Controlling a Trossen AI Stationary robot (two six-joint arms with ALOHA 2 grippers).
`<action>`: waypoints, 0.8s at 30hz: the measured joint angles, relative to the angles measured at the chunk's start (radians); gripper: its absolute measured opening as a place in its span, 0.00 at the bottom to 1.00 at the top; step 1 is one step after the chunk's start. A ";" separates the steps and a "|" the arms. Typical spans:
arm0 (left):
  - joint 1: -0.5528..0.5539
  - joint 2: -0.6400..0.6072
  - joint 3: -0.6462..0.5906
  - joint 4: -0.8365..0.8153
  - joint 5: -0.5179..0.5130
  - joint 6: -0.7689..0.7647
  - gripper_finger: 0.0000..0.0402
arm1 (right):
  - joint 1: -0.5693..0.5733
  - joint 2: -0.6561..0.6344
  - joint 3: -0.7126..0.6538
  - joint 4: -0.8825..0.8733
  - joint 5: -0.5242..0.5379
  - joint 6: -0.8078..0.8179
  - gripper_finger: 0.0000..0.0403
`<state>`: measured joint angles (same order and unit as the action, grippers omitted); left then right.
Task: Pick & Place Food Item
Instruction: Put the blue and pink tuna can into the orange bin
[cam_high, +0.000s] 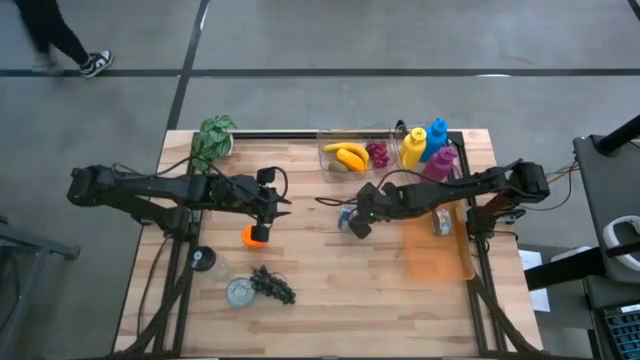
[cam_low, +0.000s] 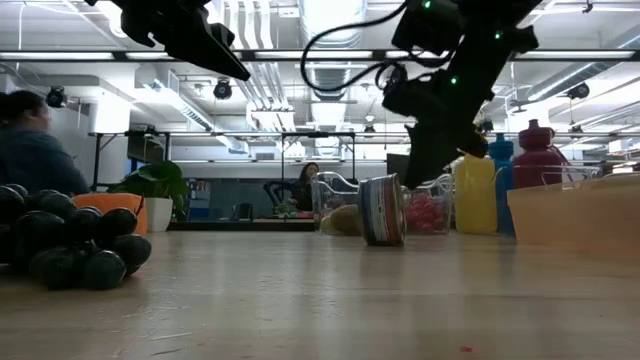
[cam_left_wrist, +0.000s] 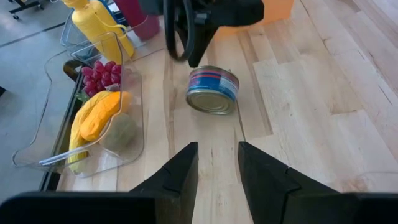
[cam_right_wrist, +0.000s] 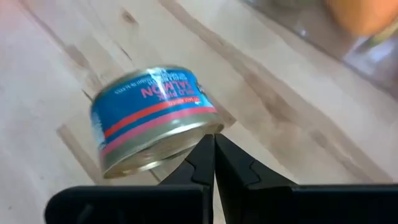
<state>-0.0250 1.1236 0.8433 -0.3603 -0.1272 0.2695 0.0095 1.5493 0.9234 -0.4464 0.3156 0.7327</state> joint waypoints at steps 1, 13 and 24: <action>0.000 0.000 0.000 0.000 0.000 0.000 0.29 | 0.007 -0.011 0.000 0.000 0.008 -0.012 0.02; 0.000 0.000 0.000 0.000 0.000 0.000 0.29 | 0.118 -0.115 0.000 0.026 0.226 -0.202 0.02; 0.000 0.000 0.000 0.000 0.000 0.000 0.29 | 0.162 -0.110 0.000 0.141 0.238 -0.355 0.02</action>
<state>-0.0250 1.1236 0.8433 -0.3599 -0.1272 0.2691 0.1711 1.4395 0.9237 -0.3058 0.5533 0.3775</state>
